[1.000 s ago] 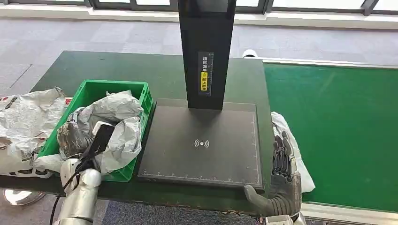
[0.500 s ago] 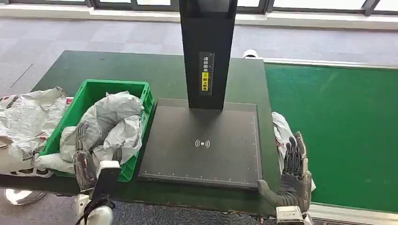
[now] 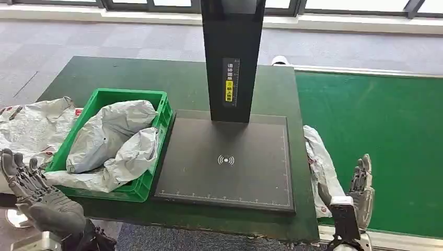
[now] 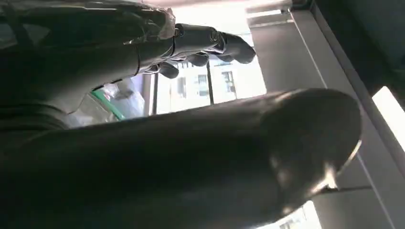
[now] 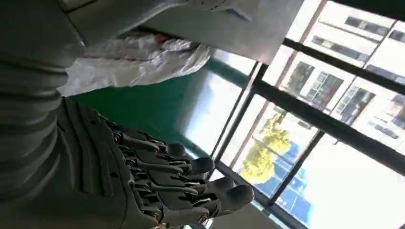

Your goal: Moved the parcel from conveyor to table for the left to box.

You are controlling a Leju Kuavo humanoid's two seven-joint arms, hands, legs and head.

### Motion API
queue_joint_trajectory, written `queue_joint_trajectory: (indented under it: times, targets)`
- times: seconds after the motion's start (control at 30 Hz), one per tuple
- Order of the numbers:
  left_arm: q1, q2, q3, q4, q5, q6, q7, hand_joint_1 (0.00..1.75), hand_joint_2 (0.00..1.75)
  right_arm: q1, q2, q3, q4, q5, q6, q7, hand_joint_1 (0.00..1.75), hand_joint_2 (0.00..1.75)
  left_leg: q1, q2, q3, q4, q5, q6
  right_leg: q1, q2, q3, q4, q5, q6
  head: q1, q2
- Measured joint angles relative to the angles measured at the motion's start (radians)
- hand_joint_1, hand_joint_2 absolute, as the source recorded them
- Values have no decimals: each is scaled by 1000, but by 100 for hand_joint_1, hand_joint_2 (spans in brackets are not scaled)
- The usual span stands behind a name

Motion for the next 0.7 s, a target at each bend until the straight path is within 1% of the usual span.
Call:
queue_joint_trajectory:
  times: [0.07,0.17,0.3,0.37,0.43,0.57,0.7]
  targets:
    - [-3,34,-52,-24,34,-20,0,0,0,-17,0,-44,37,33,-10,34,0,175,0,1,0,0,0,0,0,1,0,0,0,0,0,0]
    - [-20,89,-171,-63,55,-72,0,0,0,-78,-13,-124,164,102,-48,85,0,175,0,2,1,0,0,0,-1,2,0,0,1,1,0,0]
    - [-25,118,-231,-76,55,-63,0,0,0,-110,-29,-175,236,112,-64,85,0,175,0,2,1,0,0,1,0,2,0,0,1,1,0,0]
    - [-50,147,-278,-71,53,-47,4,0,0,-151,-38,-202,314,113,-67,81,0,175,0,4,1,0,1,0,0,3,-1,0,2,1,0,0]
    - [-58,161,-318,-66,51,-72,3,0,0,-174,-51,-226,363,130,-72,83,0,175,0,3,1,0,1,1,0,2,0,0,1,1,0,0]
    - [-58,185,-370,-43,47,-142,3,0,0,-254,-93,-260,530,218,-87,126,0,175,0,3,1,0,1,1,-1,3,0,0,2,2,0,0]
    - [-59,198,-400,-17,28,-118,3,0,0,-330,-111,-266,682,307,-76,167,0,175,0,4,1,0,1,1,-1,3,0,0,2,2,0,0]
